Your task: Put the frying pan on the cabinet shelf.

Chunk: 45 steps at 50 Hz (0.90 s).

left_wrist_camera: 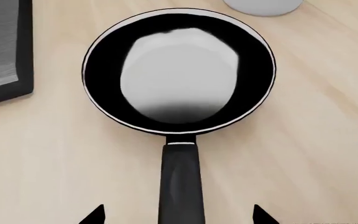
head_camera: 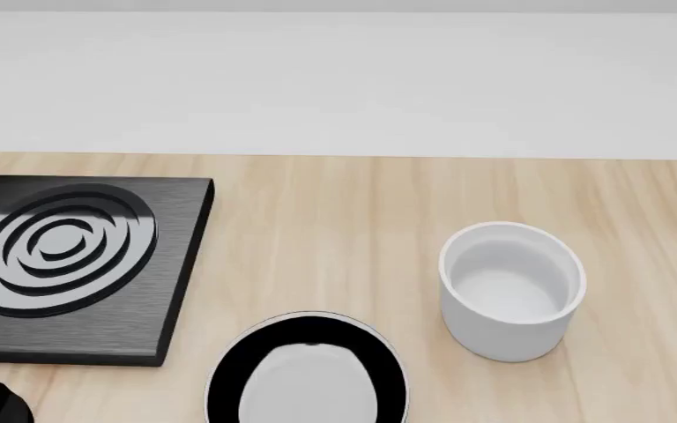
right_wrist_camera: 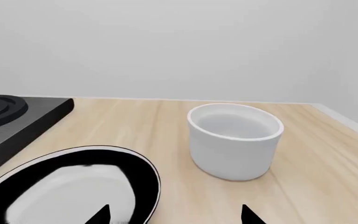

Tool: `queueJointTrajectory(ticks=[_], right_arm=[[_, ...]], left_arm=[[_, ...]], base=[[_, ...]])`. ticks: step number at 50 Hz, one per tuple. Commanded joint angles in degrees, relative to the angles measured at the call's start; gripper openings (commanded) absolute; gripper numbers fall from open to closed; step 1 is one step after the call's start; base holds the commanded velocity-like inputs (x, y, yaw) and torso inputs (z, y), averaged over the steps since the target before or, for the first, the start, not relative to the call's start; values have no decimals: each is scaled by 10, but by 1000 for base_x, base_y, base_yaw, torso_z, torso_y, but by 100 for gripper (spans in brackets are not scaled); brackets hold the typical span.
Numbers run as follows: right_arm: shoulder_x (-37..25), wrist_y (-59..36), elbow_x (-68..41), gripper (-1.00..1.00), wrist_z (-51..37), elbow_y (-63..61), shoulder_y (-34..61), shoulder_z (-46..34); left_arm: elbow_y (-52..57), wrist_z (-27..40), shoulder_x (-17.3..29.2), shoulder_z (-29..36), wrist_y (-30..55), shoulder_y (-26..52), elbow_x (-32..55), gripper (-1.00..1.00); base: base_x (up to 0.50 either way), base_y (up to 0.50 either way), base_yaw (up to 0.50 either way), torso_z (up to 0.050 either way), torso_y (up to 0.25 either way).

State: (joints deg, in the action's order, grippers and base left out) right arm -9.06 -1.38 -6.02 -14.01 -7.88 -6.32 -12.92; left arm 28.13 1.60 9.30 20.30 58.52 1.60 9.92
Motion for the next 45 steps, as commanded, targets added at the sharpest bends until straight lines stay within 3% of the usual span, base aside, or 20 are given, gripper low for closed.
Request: queueJointTrajectory(ticks=[1,34,35,45], right_arm=[[-3,-5,-5,100,1,-3,2,2],[-12,4,-14,100,-9,11,8,-8],[-12,5,-14,100,-9,13,9,-8],[-16,-5,-16,100,-14,0,7,-12]], left_arm=[[-72,-4,-2,-8,-40,7,-4,100],[-108,-11,4,14,-55,1,12,100],[-110,-11,4,14,-57,1,12,-100],[-88,3,7,11,-53,0,9,-100]], base=[[0,0,0,0,0],[0,0,0,0,0],[0,0,0,0,0],[0,0,0,0,0]])
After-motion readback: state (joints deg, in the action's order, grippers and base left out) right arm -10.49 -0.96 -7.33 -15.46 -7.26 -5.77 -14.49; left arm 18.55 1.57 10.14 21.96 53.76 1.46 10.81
